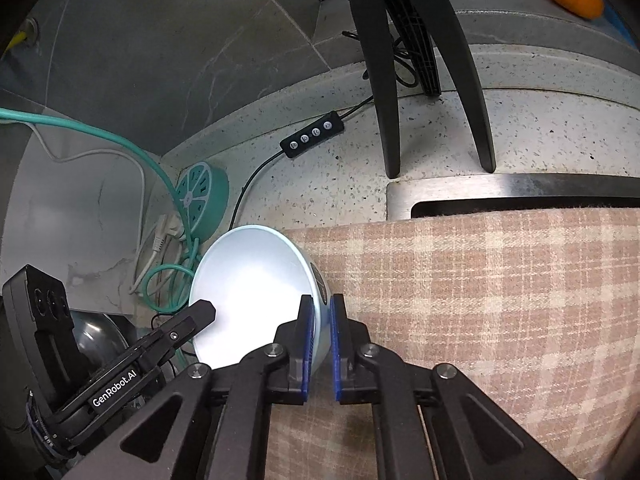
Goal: Organize plates and bowls
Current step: 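Close the right tool on the white bowl rim, then lift the white bowl and carry it over the nested steel bowls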
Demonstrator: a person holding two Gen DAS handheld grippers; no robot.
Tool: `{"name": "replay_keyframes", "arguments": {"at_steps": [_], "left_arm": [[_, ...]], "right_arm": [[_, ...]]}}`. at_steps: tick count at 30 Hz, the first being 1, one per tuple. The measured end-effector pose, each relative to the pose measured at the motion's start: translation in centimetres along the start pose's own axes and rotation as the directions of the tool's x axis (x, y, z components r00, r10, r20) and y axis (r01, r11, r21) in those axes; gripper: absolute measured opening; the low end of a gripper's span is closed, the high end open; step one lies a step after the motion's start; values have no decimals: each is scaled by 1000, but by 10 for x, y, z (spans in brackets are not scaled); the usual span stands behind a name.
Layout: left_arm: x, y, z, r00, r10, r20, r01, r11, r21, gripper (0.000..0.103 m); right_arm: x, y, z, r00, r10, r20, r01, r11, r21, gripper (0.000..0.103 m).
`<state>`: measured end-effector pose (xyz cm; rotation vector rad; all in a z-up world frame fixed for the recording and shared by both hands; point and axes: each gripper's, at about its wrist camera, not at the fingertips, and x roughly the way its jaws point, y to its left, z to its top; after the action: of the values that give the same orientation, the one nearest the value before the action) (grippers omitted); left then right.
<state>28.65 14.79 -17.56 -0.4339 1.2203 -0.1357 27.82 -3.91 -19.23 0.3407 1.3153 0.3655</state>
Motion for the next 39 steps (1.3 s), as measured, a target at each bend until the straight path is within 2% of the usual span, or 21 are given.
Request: {"name": "replay_keyframes", "arguments": {"at_steps": [8,17,28,39], "left_arm": [[-11,-6,-6,1000,-3,17,3,1000,14,8],[-36,-24,-19,999,-19,48,17,999,41,8],[-64,-62,-40,996,-51,79,43,994,103,8],[-76,-110,-73,993,-94,70,81,982,170,8]], "right_arm": [[-12,2,-2,1000,5,0,-5,1000,0,7],[-43,1,-12,1000,11,15,-11,1000,-9,7],[-94,-10,-34,999,20,50,-20,1000,-8,7],[-148,-42,-61,994,10,109,-11,1000,7,7]]}}
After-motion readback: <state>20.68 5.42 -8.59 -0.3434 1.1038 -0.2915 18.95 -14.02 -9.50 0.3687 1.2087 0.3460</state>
